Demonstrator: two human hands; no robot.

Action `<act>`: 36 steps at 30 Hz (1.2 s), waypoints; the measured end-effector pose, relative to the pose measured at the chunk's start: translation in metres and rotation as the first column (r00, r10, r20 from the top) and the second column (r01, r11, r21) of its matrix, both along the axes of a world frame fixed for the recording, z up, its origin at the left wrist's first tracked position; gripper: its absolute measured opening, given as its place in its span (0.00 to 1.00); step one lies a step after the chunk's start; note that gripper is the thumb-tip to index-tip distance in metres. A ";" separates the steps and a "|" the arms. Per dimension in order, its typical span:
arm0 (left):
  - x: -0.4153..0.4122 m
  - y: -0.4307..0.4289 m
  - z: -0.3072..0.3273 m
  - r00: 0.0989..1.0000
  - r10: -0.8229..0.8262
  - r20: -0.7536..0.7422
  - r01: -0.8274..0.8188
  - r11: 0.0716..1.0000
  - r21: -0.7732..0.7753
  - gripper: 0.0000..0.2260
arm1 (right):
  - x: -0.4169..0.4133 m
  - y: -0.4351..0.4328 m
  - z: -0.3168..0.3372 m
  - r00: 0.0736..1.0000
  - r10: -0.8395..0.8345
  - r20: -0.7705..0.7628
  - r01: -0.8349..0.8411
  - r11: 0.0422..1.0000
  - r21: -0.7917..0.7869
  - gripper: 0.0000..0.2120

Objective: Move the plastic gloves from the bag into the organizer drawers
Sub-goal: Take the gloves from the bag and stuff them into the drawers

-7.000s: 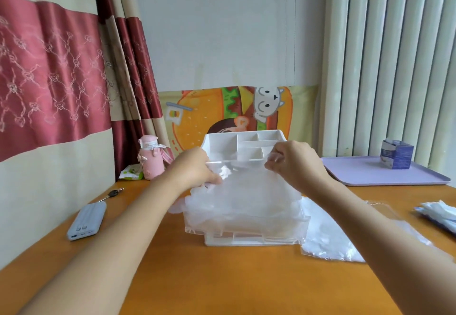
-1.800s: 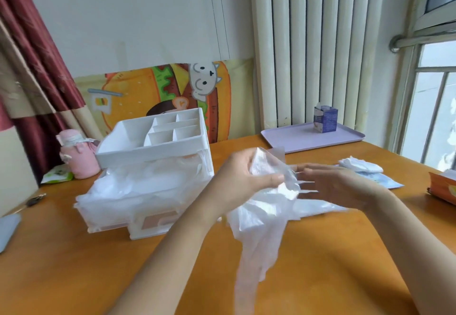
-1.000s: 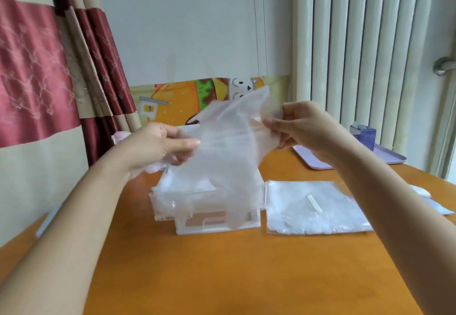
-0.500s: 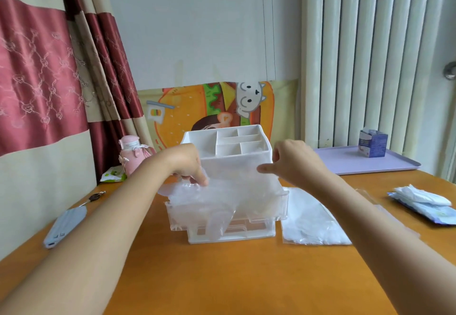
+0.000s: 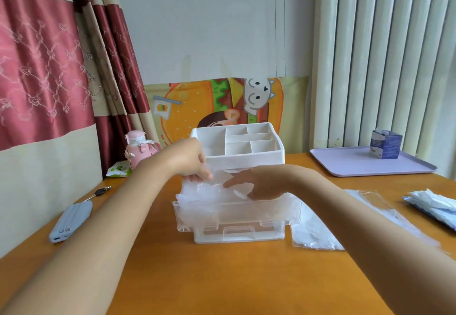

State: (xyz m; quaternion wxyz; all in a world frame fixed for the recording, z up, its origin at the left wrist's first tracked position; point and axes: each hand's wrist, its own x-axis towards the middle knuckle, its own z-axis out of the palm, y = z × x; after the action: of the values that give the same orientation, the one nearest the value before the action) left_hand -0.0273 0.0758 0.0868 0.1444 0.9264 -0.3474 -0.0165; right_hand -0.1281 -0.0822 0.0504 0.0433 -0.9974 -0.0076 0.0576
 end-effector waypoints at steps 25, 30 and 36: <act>-0.042 -0.030 -0.015 0.983 -0.132 0.128 0.128 0.991 0.040 0.05 | 0.011 0.007 0.003 0.991 -0.137 -0.004 0.128 0.913 0.388 0.17; -0.025 -0.035 -0.034 0.988 -0.152 0.020 0.138 0.939 0.314 0.17 | 0.010 -0.002 -0.006 0.991 -0.125 -0.039 0.126 0.840 0.528 0.25; -0.017 -0.030 -0.033 0.992 -0.125 -0.012 0.120 0.909 0.399 0.24 | 0.006 0.002 0.001 0.984 -0.175 -0.018 0.172 0.941 0.291 0.27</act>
State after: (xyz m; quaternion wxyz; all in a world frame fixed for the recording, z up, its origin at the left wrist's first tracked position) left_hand -0.0441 0.0457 0.0534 -0.0510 0.9128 -0.3952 -0.0894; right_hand -0.1217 -0.0802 0.0512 0.1946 -0.9771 0.0718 0.0475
